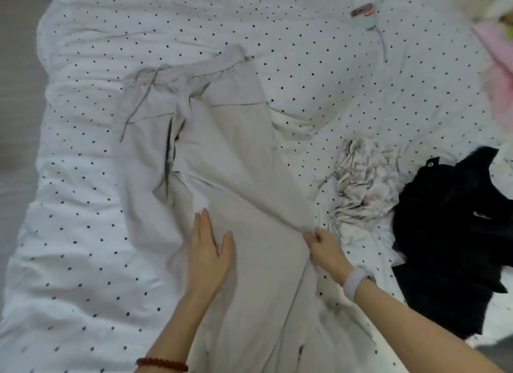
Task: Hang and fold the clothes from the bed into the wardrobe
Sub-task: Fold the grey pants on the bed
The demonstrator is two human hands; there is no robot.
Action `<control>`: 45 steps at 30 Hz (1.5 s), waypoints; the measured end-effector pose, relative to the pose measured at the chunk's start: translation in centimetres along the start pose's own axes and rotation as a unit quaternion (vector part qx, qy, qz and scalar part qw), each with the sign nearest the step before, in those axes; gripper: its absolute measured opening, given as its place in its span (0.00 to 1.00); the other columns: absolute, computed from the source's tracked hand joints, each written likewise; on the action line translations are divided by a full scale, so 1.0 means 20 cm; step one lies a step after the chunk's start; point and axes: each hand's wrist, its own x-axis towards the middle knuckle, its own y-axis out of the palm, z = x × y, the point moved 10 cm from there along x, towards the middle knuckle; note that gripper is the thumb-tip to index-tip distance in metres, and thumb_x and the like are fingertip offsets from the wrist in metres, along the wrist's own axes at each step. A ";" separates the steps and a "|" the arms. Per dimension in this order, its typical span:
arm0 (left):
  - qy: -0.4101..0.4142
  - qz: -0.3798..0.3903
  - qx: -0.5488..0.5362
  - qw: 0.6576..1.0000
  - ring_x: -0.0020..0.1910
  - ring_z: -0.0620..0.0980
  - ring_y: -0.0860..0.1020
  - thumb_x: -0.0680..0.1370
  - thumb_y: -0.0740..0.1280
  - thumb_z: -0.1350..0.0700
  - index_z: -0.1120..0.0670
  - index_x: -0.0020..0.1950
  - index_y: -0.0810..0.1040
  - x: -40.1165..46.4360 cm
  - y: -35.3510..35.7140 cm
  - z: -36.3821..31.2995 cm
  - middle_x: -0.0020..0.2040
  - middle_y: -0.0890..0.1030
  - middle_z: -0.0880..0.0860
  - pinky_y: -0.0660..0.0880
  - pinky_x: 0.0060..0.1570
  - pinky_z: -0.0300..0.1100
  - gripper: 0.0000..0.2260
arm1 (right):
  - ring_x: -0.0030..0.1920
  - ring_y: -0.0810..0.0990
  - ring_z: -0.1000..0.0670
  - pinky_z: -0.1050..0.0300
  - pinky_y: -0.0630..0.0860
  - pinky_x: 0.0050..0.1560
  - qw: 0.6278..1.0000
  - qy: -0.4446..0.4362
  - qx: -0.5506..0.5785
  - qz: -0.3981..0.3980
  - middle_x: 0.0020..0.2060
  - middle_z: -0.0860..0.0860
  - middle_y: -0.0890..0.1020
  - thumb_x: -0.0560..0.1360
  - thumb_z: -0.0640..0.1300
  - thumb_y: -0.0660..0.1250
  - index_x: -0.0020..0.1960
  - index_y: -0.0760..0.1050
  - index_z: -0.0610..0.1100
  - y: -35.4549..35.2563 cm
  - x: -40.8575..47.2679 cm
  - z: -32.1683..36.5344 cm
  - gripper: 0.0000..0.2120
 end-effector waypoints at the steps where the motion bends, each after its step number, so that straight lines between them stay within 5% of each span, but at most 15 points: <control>1: -0.005 -0.022 0.012 1.000 0.75 0.51 0.54 0.78 0.58 0.47 0.57 0.76 0.54 -0.06 0.00 0.00 0.77 0.53 0.55 0.52 0.71 0.40 0.29 | 0.35 0.71 0.47 0.57 0.63 0.36 1.000 0.004 0.015 -0.024 0.33 0.44 0.71 0.79 0.39 0.59 0.38 0.70 0.36 -0.10 0.07 -0.01 0.12; 5: -0.096 -0.195 0.029 0.976 0.71 0.60 0.61 0.78 0.62 0.55 0.61 0.71 0.64 -0.32 -0.04 0.06 0.74 0.59 0.62 0.58 0.68 0.55 0.23 | 0.34 0.76 0.46 0.57 0.72 0.34 0.983 0.059 0.173 -0.010 0.36 0.44 0.77 0.80 0.42 0.59 0.63 0.69 0.38 -0.26 0.19 -0.14 0.14; 9: -0.249 -0.240 -0.076 0.935 0.67 0.61 0.64 0.77 0.62 0.61 0.63 0.72 0.62 -0.53 -0.02 0.32 0.70 0.63 0.64 0.63 0.66 0.57 0.24 | 0.39 0.78 0.46 0.51 0.77 0.44 0.988 0.024 0.109 0.106 0.42 0.43 0.79 0.76 0.49 0.65 0.52 0.74 0.42 0.02 -0.10 -0.25 0.10; 11: -0.254 -0.225 -0.116 0.933 0.61 0.59 0.70 0.77 0.63 0.59 0.61 0.69 0.66 -0.64 0.03 0.35 0.64 0.69 0.60 0.70 0.60 0.54 0.21 | 0.41 0.79 0.49 0.60 0.76 0.44 0.986 -0.008 0.117 0.121 0.39 0.48 0.80 0.76 0.46 0.65 0.43 0.74 0.46 0.13 -0.32 -0.32 0.05; 14: -0.240 -0.122 -0.114 0.956 0.51 0.51 0.74 0.77 0.65 0.56 0.58 0.67 0.67 -0.80 0.19 0.29 0.57 0.74 0.54 0.70 0.49 0.43 0.20 | 0.43 0.78 0.53 0.69 0.72 0.40 0.985 0.008 0.109 0.135 0.41 0.54 0.79 0.77 0.48 0.64 0.47 0.73 0.48 0.24 -0.46 -0.49 0.04; 18: -0.259 -0.058 -0.051 0.963 0.62 0.56 0.71 0.77 0.65 0.51 0.58 0.74 0.58 -1.02 0.34 0.36 0.68 0.68 0.58 0.69 0.56 0.45 0.29 | 0.41 0.76 0.56 0.66 0.71 0.37 0.985 0.027 0.111 0.133 0.42 0.53 0.77 0.76 0.47 0.65 0.49 0.72 0.45 0.28 -0.58 -0.61 0.06; 22: -0.261 -0.041 0.059 0.963 0.65 0.60 0.68 0.79 0.60 0.48 0.55 0.76 0.56 -1.10 0.36 0.46 0.71 0.61 0.59 0.71 0.58 0.52 0.28 | 0.27 0.67 0.61 0.71 0.63 0.28 0.983 -0.045 0.165 0.062 0.29 0.52 0.67 0.77 0.40 0.63 0.32 0.63 0.45 0.20 -0.72 -0.58 0.16; 24: -0.255 -0.049 0.078 0.963 0.60 0.60 0.71 0.81 0.57 0.50 0.59 0.70 0.67 -1.09 0.36 0.49 0.67 0.65 0.60 0.72 0.53 0.50 0.20 | 0.26 0.65 0.59 0.69 0.62 0.27 0.989 -0.060 0.115 0.066 0.27 0.52 0.65 0.77 0.38 0.62 0.31 0.61 0.45 0.22 -0.74 -0.59 0.18; 26: -0.228 -0.068 0.026 0.971 0.50 0.60 0.74 0.82 0.54 0.56 0.61 0.50 0.75 -1.09 0.34 0.50 0.52 0.73 0.59 0.70 0.42 0.45 0.13 | 0.30 0.67 0.54 0.67 0.62 0.29 0.994 -0.073 0.063 0.059 0.28 0.51 0.67 0.77 0.39 0.61 0.32 0.63 0.43 0.26 -0.80 -0.63 0.15; 29: -0.208 -0.078 -0.110 0.969 0.38 0.54 0.70 0.82 0.52 0.59 0.58 0.36 0.64 -1.13 0.29 0.50 0.34 0.68 0.54 0.62 0.32 0.43 0.15 | 0.34 0.69 0.51 0.63 0.63 0.32 0.995 -0.059 0.083 0.021 0.32 0.49 0.69 0.78 0.40 0.58 0.39 0.66 0.40 0.21 -0.84 -0.70 0.09; 32: -0.217 -0.074 -0.241 0.943 0.38 0.53 0.70 0.83 0.51 0.56 0.56 0.37 0.67 -1.21 0.26 0.45 0.35 0.70 0.53 0.65 0.35 0.41 0.15 | 0.37 0.71 0.48 0.63 0.64 0.32 0.993 -0.061 0.098 -0.039 0.35 0.49 0.70 0.81 0.42 0.54 0.46 0.65 0.39 0.00 -0.89 -0.75 0.07; 36: -0.206 0.099 -0.398 0.889 0.50 0.50 0.81 0.80 0.60 0.49 0.53 0.56 0.76 -1.24 0.46 0.22 0.49 0.83 0.50 0.77 0.45 0.41 0.11 | 0.46 0.72 0.49 0.61 0.67 0.39 0.993 -0.068 0.085 -0.047 0.45 0.47 0.74 0.79 0.49 0.58 0.54 0.67 0.42 -0.26 -0.88 -0.75 0.10; 40: -0.231 0.145 -0.325 0.906 0.51 0.50 0.79 0.76 0.67 0.56 0.57 0.63 0.72 -1.32 0.65 0.14 0.53 0.81 0.51 0.76 0.49 0.42 0.16 | 0.37 0.74 0.53 0.61 0.67 0.34 0.993 -0.015 -0.079 0.092 0.36 0.52 0.74 0.75 0.49 0.65 0.39 0.69 0.45 -0.31 -0.87 -0.87 0.10; 43: -0.253 0.093 -0.323 0.907 0.55 0.54 0.78 0.79 0.62 0.55 0.58 0.64 0.71 -1.36 0.71 0.14 0.58 0.79 0.55 0.75 0.57 0.50 0.15 | 0.30 0.66 0.51 0.58 0.60 0.30 0.987 -0.006 -0.157 0.035 0.28 0.50 0.67 0.74 0.42 0.61 0.31 0.59 0.44 -0.46 -0.83 -0.97 0.16; 45: -0.252 0.085 -0.311 0.912 0.56 0.55 0.77 0.80 0.59 0.53 0.57 0.66 0.70 -1.39 0.75 0.10 0.58 0.78 0.55 0.75 0.57 0.53 0.15 | 0.34 0.72 0.45 0.55 0.65 0.35 0.981 -0.025 -0.188 -0.049 0.31 0.47 0.70 0.76 0.43 0.58 0.33 0.60 0.43 -0.60 -0.83 -1.00 0.14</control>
